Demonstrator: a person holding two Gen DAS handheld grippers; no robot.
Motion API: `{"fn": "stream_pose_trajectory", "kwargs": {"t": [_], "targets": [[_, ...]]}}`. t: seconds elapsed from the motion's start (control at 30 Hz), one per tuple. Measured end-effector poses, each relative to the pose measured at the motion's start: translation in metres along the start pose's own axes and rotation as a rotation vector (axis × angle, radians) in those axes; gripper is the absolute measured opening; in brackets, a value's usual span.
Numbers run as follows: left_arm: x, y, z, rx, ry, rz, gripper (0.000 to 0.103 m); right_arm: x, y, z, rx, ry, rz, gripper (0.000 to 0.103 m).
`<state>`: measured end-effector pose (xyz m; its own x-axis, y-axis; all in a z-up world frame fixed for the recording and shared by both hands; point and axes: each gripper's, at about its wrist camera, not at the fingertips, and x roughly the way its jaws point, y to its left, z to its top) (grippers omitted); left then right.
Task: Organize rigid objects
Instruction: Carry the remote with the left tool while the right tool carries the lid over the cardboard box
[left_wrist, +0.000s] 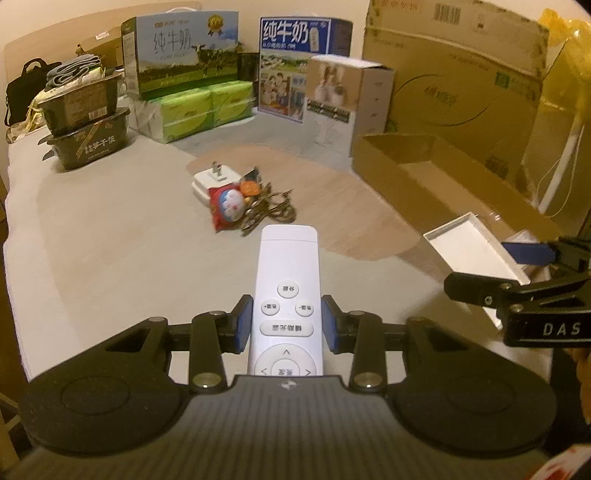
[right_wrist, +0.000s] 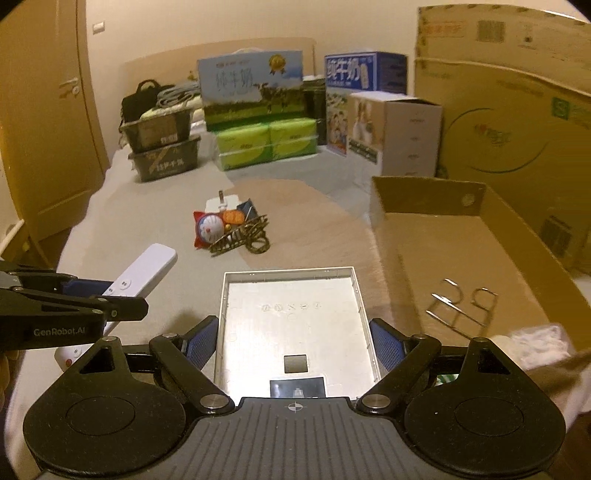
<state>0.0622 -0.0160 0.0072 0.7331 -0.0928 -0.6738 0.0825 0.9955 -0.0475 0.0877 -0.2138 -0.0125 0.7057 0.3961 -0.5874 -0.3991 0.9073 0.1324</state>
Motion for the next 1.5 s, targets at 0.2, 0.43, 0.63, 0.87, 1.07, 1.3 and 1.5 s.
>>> {"fn": "stream_pose_trajectory", "kwargs": {"t": [0.2, 0.43, 0.63, 0.87, 1.07, 1.3, 1.5], "targets": [[-0.018, -0.017, 0.003, -0.017, -0.015, -0.021, 0.035, -0.027, -0.007, -0.001, 0.024, -0.019, -0.030, 0.086], [-0.029, -0.037, 0.004, -0.024, -0.024, -0.047, 0.035, -0.050, -0.019, -0.007, 0.046, -0.035, -0.060, 0.086], [-0.031, -0.055, 0.009, -0.030, -0.030, -0.086, 0.035, -0.068, -0.029, -0.012, 0.052, -0.043, -0.103, 0.086], [-0.023, -0.088, 0.017, -0.011, -0.015, -0.156, 0.035, -0.088, -0.061, -0.016, 0.079, -0.047, -0.194, 0.086], [-0.013, -0.121, 0.024, 0.016, -0.003, -0.214, 0.035, -0.099, -0.089, -0.018, 0.100, -0.038, -0.254, 0.086], [-0.004, -0.148, 0.033, 0.042, -0.002, -0.248, 0.035, -0.104, -0.113, -0.018, 0.116, -0.038, -0.289, 0.086], [0.005, -0.161, 0.038, 0.051, 0.004, -0.250, 0.035, -0.104, -0.127, -0.016, 0.122, -0.039, -0.303, 0.086]]}}
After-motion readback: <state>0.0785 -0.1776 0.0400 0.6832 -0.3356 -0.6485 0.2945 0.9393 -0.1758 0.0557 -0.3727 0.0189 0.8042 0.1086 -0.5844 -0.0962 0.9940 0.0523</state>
